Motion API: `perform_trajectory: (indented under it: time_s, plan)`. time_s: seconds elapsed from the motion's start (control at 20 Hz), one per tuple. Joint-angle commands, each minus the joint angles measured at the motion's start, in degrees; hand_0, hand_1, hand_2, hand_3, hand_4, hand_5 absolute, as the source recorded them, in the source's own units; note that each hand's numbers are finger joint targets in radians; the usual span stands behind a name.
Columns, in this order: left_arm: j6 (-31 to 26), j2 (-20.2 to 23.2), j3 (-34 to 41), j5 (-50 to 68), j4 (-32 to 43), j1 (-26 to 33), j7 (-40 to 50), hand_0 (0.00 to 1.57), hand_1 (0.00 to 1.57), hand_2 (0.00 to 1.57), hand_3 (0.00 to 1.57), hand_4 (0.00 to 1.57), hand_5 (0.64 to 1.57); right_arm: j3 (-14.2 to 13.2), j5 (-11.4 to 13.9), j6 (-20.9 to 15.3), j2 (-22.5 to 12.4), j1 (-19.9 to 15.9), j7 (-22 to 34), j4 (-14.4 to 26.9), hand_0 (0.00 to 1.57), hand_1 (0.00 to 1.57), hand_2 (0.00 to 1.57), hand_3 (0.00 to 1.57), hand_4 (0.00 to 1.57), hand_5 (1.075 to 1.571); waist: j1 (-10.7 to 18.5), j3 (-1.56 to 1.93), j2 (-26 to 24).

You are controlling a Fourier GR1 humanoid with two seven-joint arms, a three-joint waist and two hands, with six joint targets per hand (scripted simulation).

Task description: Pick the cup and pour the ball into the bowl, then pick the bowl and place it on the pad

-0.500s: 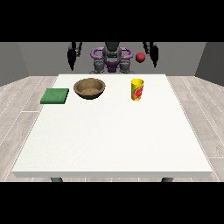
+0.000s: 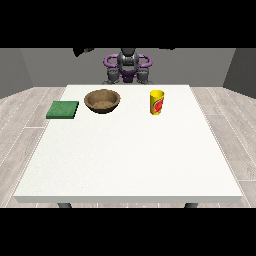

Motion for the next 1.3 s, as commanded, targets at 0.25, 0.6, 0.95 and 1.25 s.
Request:
perform_trajectory:
  time_s: [0.25,0.6,0.95,1.25]
  plan:
    - [0.2,0.0,-4.2,0.1,-11.3,5.9,-2.8,0.0,0.0,0.0,0.0,0.0,1.478,-0.6,-0.4,-0.4,1.0,-0.8,-1.7,-3.0,0.0,0.0,0.0,0.0,0.0,1.565,0.3,-0.22,7.1]
    - [1.7,0.3,-0.2,-4.3,-1.1,-7.1,-11.1,0.0,0.0,0.0,0.0,0.0,1.358,-5.3,-4.4,4.1,-2.7,-12.2,-7.9,4.9,0.0,0.0,0.0,0.0,0.0,1.565,-1.0,-0.22,20.5]
    - [0.5,5.3,8.0,-4.5,11.6,-14.5,-17.7,0.0,0.0,0.0,0.0,0.0,1.255,-5.0,-3.7,6.8,-2.9,-13.7,-15.3,10.5,0.0,0.0,0.0,0.0,0.0,1.56,-3.9,-0.22,26.1]
    - [0.0,5.5,9.9,-4.8,22.7,-19.4,-22.7,0.0,0.0,0.0,0.0,0.0,1.245,-8.3,-4.3,9.2,-6.6,-17.6,-17.6,18.0,0.0,0.0,0.0,0.0,0.0,1.561,-4.6,-0.22,25.0]
